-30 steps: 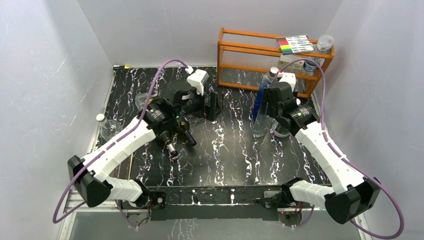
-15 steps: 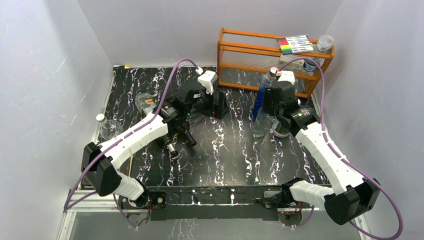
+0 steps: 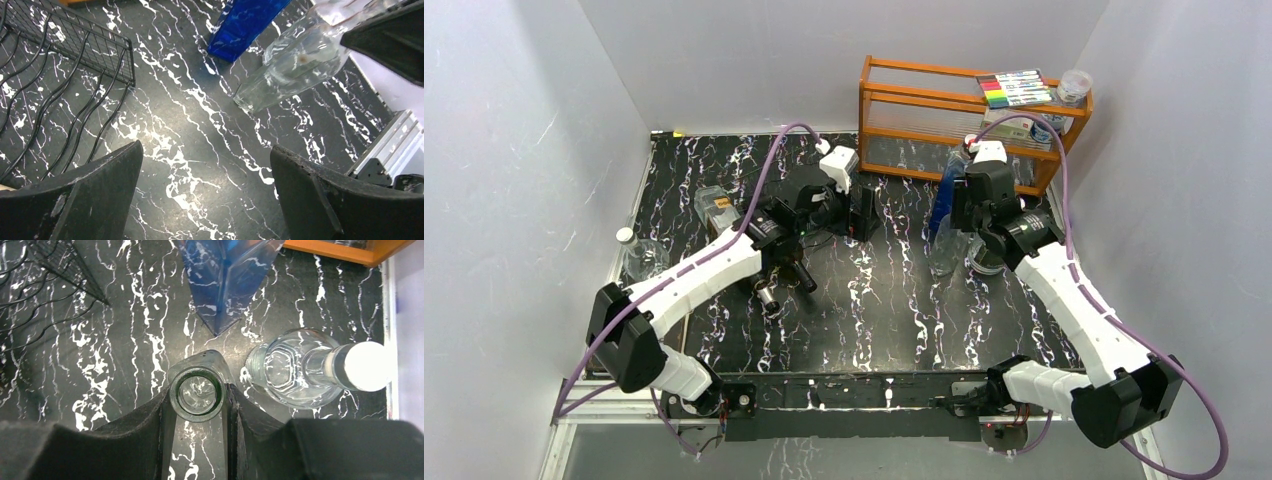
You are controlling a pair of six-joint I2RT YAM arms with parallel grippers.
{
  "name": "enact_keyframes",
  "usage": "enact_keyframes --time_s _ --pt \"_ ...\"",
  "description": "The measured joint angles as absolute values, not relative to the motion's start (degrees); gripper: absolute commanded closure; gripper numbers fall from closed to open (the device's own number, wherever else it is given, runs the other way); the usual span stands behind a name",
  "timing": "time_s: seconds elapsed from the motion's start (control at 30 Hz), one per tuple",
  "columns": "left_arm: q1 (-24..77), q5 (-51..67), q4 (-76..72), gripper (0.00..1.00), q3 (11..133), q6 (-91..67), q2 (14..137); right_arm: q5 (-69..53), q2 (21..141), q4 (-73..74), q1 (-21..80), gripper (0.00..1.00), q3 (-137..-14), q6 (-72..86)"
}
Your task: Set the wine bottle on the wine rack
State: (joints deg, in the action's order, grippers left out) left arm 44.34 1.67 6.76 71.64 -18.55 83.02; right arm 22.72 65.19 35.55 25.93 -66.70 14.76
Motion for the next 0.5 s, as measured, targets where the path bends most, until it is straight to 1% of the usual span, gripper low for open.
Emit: enact_keyframes --time_s 0.2,0.5 --pt "44.5 2.0 2.6 0.05 66.5 -16.8 83.3 15.5 65.1 37.7 25.7 1.00 -68.2 15.2" --pt "47.8 4.4 -4.5 0.08 56.5 -15.2 86.8 1.2 63.7 35.8 25.7 1.00 -67.4 22.6"
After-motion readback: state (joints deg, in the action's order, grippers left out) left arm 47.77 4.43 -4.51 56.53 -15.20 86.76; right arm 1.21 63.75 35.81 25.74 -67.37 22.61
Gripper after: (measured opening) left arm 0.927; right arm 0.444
